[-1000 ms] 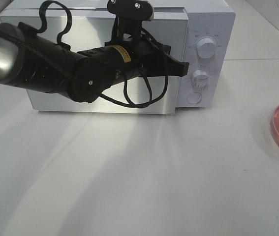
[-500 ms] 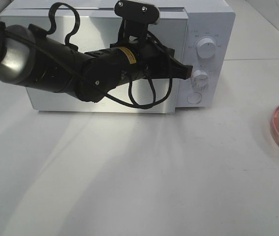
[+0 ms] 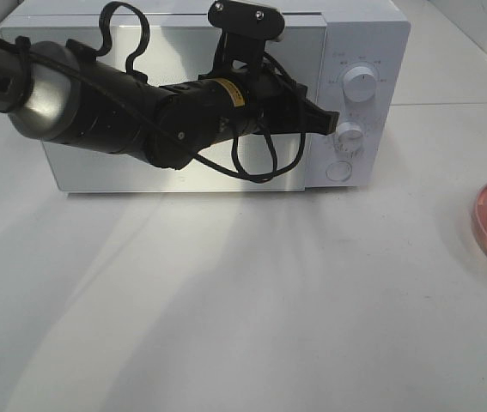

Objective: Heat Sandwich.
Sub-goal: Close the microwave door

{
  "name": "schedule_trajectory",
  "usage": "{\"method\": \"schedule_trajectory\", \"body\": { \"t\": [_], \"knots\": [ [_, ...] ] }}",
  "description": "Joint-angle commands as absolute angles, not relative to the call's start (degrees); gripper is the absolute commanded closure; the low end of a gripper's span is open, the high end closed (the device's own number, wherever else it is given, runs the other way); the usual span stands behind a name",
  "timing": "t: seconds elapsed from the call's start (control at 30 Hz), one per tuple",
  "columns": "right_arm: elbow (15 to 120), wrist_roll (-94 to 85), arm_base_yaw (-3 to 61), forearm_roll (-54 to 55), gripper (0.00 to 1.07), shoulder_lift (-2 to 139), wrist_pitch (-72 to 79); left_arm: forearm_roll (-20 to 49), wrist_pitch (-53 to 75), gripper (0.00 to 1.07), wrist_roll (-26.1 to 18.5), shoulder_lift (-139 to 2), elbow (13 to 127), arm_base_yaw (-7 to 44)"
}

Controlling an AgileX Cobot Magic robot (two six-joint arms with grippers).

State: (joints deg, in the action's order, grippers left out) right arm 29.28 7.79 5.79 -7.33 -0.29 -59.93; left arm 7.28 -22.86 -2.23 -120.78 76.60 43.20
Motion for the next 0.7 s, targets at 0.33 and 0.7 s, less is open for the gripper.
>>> {"method": "schedule_trajectory", "body": {
  "t": [0.33,0.7],
  "knots": [
    [29.16,7.45,5.33,-7.22,0.31,-1.72,-59.53,11.34,-25.44,1.06,-2.29,-122.56,79.98,39.36],
    [29.16,7.45,5.33,-7.22,0.31,-1.72,-59.53,10.49,-25.44,1.06,-2.29,-122.5,79.98,39.42]
  ]
}}
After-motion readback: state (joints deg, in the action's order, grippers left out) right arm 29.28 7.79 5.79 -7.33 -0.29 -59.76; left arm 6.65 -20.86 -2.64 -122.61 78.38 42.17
